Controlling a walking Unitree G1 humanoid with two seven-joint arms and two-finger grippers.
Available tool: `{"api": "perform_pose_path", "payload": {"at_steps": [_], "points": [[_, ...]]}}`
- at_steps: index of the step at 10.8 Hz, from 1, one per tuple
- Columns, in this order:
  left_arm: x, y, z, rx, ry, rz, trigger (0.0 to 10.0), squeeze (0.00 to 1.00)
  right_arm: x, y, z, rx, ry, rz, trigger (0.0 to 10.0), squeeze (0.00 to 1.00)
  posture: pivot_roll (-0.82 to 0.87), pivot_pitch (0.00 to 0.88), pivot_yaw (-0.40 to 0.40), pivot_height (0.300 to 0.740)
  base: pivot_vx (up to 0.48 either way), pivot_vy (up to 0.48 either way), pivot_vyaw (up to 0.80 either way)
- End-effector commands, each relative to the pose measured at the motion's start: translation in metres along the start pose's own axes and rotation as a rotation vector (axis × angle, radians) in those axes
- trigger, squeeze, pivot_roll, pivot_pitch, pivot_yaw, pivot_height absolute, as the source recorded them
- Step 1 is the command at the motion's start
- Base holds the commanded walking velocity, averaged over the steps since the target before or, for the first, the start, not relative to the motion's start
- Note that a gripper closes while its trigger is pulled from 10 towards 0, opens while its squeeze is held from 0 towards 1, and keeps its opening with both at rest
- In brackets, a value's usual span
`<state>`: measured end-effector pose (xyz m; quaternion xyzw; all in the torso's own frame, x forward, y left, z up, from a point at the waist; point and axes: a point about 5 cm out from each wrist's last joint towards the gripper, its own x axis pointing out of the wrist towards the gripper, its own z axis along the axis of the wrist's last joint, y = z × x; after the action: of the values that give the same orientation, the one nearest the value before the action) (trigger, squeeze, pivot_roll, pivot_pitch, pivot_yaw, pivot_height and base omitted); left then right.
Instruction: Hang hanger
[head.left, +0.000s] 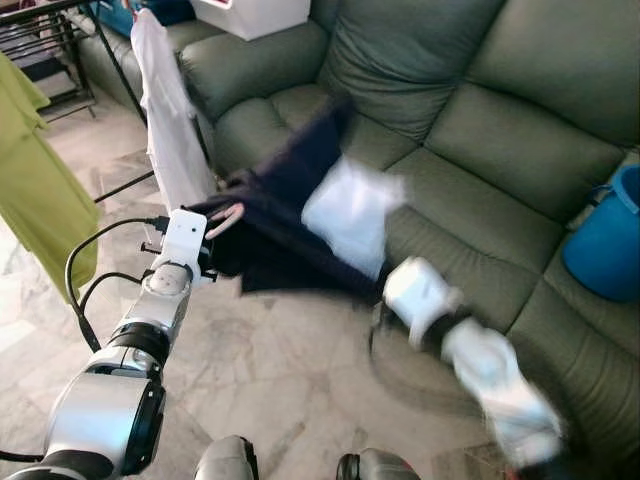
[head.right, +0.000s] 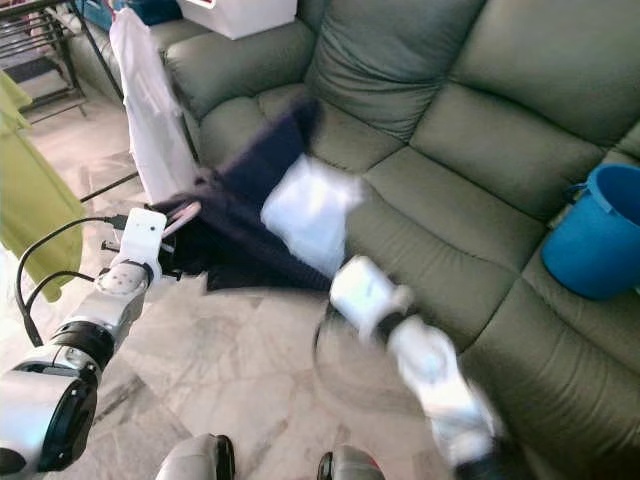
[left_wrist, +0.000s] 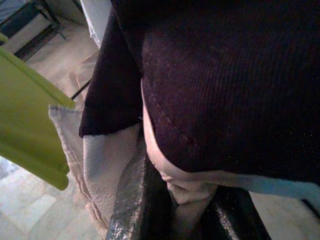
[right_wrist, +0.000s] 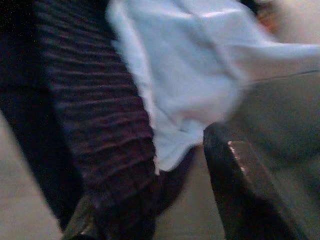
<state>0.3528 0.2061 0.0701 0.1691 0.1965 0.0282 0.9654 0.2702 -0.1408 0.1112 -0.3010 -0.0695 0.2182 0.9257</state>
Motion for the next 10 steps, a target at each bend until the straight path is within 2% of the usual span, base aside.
{"api": "perform_pose_path", "payload": {"at_steps": [1,2,3,4,5,6,7,9,10], "points": [[0.002,0.032,0.012,-0.054,-0.025,0.112,0.0,0.00,-0.017,-0.020,-0.027,-0.018,0.122,-0.095,10.0,1.00,-0.09,0.055,-0.031,0.740,0.000,0.000,0.00],[0.002,0.032,0.011,-0.064,-0.020,0.106,0.0,0.00,-0.022,0.002,-0.029,0.019,0.160,0.148,10.0,1.00,-0.09,0.058,-0.027,0.740,0.000,0.000,0.00],[0.001,0.032,0.009,-0.070,-0.015,0.100,0.0,0.00,-0.048,0.048,-0.037,0.002,0.262,0.612,10.0,1.00,-0.09,0.058,-0.027,0.740,0.000,0.000,0.00],[0.002,0.029,0.011,-0.075,-0.017,0.090,0.0,0.00,-0.056,0.054,-0.039,0.003,0.264,0.687,10.0,1.00,-0.09,0.058,-0.027,0.740,0.000,0.000,0.00],[0.002,0.026,0.012,-0.077,-0.021,0.083,0.0,0.00,-0.052,0.053,-0.035,0.073,0.225,0.664,10.0,1.00,-0.09,0.058,-0.027,0.740,0.000,0.000,0.00],[0.002,0.023,0.013,-0.081,-0.024,0.072,0.0,0.00,-0.058,0.054,-0.030,0.062,0.208,0.794,10.0,1.00,-0.09,0.061,-0.024,0.740,0.000,0.000,0.00],[0.003,0.019,0.014,-0.091,-0.026,0.045,0.0,0.00,-0.045,0.041,-0.023,0.118,0.152,0.659,10.0,1.00,-0.09,0.061,-0.022,0.740,0.000,0.000,0.00],[0.003,0.013,0.018,-0.093,-0.042,0.009,0.0,0.00,-0.008,-0.003,-0.009,0.053,0.032,0.249,10.0,1.00,-0.09,0.065,-0.019,0.740,0.000,0.000,0.00],[0.003,0.000,0.021,-0.101,-0.058,-0.048,0.0,0.00,0.016,-0.069,0.007,-0.002,-0.028,-0.195,10.0,1.00,-0.09,0.067,-0.012,0.740,0.000,0.000,0.00]]}}
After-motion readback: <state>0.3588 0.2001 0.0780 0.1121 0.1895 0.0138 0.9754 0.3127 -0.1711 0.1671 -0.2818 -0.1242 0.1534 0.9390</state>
